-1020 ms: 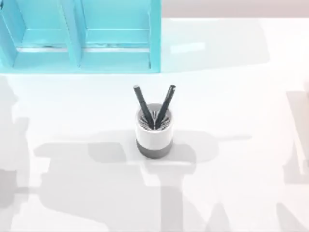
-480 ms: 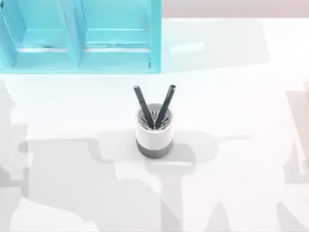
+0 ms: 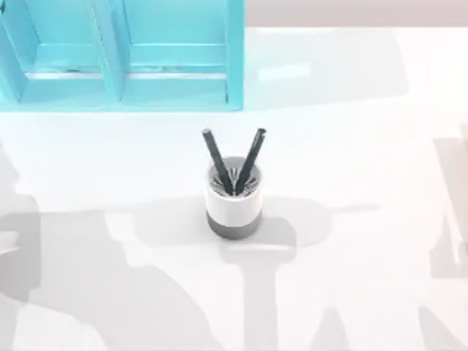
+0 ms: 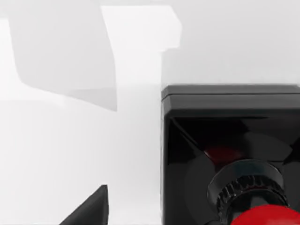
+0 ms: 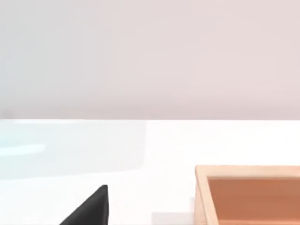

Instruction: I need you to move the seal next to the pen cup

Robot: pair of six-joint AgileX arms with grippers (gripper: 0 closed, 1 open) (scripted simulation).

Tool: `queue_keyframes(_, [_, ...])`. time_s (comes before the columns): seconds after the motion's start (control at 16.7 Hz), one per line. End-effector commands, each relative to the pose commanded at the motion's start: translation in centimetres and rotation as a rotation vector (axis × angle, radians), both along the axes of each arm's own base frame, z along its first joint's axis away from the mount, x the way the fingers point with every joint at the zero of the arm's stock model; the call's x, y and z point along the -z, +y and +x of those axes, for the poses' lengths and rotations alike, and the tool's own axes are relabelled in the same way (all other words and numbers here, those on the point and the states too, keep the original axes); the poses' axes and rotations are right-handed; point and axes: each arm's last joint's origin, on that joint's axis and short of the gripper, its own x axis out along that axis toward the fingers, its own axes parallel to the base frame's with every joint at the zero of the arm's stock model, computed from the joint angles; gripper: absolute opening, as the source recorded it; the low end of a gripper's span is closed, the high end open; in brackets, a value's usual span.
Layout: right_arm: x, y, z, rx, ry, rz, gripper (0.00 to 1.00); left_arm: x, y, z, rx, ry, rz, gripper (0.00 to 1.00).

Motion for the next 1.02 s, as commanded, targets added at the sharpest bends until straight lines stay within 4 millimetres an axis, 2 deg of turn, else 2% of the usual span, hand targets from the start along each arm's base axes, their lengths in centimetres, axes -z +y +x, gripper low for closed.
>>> queue_keyframes(0.12, [0.0,0.0,0.0,0.0,0.0,0.0,1.0,0.0,0.0,0.0,0.0,0.0,0.0,1.0])
queue_keyframes(0.9, [0.0,0.0,0.0,0.0,0.0,0.0,1.0,0.0,0.0,0.0,0.0,0.0,0.0,0.02])
queue_keyframes(1.02, [0.0,0.0,0.0,0.0,0.0,0.0,1.0,0.0,0.0,0.0,0.0,0.0,0.0,0.0])
